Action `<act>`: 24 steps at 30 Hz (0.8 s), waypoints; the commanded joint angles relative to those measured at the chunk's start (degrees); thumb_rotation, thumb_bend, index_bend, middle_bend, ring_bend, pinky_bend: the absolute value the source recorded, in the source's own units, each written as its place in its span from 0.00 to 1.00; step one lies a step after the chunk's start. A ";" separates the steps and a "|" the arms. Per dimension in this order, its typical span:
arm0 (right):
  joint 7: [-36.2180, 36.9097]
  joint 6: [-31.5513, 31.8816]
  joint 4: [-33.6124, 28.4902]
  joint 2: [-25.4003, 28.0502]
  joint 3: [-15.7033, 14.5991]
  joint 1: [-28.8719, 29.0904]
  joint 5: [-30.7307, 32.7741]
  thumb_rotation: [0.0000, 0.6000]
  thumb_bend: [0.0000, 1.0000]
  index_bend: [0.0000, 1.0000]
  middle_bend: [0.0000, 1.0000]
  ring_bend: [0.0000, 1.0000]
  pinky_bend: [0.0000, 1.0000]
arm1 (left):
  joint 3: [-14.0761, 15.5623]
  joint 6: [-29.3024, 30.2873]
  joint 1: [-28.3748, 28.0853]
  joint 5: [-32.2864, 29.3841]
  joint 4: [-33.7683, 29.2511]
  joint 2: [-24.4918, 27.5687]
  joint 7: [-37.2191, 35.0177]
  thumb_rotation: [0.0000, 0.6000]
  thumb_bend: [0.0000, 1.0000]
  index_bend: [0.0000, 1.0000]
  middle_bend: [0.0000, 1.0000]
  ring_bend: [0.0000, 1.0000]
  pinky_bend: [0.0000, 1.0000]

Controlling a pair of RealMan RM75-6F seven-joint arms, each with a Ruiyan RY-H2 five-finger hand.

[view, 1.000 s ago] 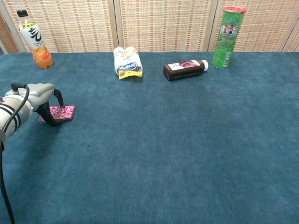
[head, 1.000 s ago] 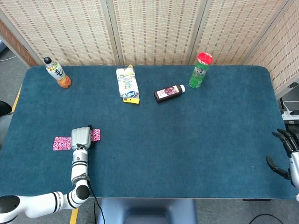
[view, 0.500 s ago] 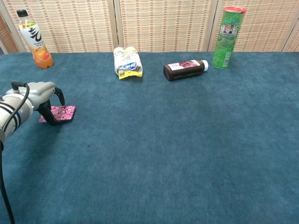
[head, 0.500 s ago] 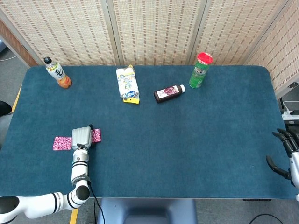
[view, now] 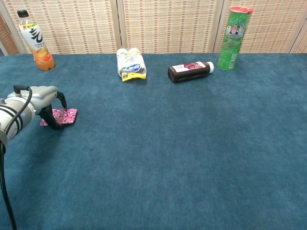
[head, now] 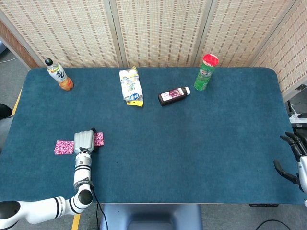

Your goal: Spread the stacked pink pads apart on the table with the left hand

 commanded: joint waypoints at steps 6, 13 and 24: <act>0.08 0.00 -0.04 0.04 0.00 -0.01 0.00 1.00 0.27 0.19 0.13 0.07 0.28 | -0.05 0.23 0.04 0.36 -0.22 -0.04 -0.29 1.00 0.23 0.37 1.00 1.00 1.00; 0.15 0.04 0.05 0.01 0.00 -0.03 -0.04 1.00 0.27 0.19 0.13 0.07 0.28 | 0.46 0.75 0.53 2.20 -0.22 -0.19 -1.59 1.00 0.24 0.51 1.00 1.00 1.00; -0.30 -0.28 0.06 -0.19 -0.09 0.15 -0.11 1.00 0.27 0.19 0.13 0.07 0.28 | 2.42 3.27 3.53 7.01 -7.69 4.69 -4.18 1.00 0.24 0.59 1.00 1.00 1.00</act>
